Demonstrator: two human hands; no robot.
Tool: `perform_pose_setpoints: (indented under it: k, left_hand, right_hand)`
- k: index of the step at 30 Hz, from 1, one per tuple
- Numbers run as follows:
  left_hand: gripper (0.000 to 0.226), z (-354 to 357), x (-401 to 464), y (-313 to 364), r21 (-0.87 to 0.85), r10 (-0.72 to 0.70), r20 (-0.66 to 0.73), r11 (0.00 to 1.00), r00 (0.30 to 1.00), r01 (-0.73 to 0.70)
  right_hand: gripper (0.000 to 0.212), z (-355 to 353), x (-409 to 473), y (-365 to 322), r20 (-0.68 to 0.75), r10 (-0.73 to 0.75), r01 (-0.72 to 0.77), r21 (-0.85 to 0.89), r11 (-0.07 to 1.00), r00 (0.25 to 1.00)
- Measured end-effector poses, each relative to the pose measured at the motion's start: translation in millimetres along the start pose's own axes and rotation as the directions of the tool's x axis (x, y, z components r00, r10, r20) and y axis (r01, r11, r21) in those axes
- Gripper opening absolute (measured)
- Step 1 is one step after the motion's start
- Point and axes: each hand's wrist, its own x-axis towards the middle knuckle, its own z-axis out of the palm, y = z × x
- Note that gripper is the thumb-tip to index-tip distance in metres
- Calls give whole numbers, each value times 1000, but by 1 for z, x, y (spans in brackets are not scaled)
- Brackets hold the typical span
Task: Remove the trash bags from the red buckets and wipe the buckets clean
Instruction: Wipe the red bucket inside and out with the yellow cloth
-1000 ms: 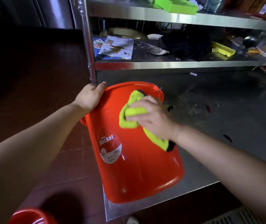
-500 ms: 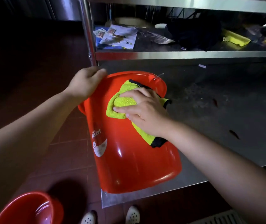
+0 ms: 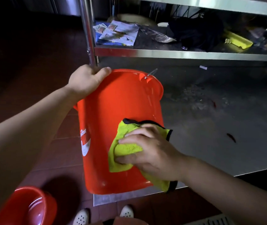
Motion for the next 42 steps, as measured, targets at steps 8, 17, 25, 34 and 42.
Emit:
perform_pose_setpoints:
  k: [8, 17, 25, 34, 42]
  left_hand:
    - [56, -8, -11, -14, -221, -80, -1, 972, 997, 78]
    - [77, -21, -45, -53, -419, -182, -72, 898, 981, 136]
    - [43, -38, -48, -38, -75, 43, -485, 993, 873, -90]
    - [51, -21, 5, 10, 518, 400, 121, 755, 908, -402]
    - [63, -24, 1, -11, 398, 449, -1, 820, 894, -411]
  right_hand:
    - [31, -11, 90, 90, -181, 232, -224, 64, 972, 956]
    - [30, 5, 73, 43, -132, 148, -137, 84, 987, 980]
    - [28, 13, 20, 2, -89, 11, -8, 39, 999, 996]
    - [36, 12, 44, -12, 1, -31, 31, -25, 999, 1000]
    - [28, 20, 85, 28, -165, 39, -36, 25, 999, 985]
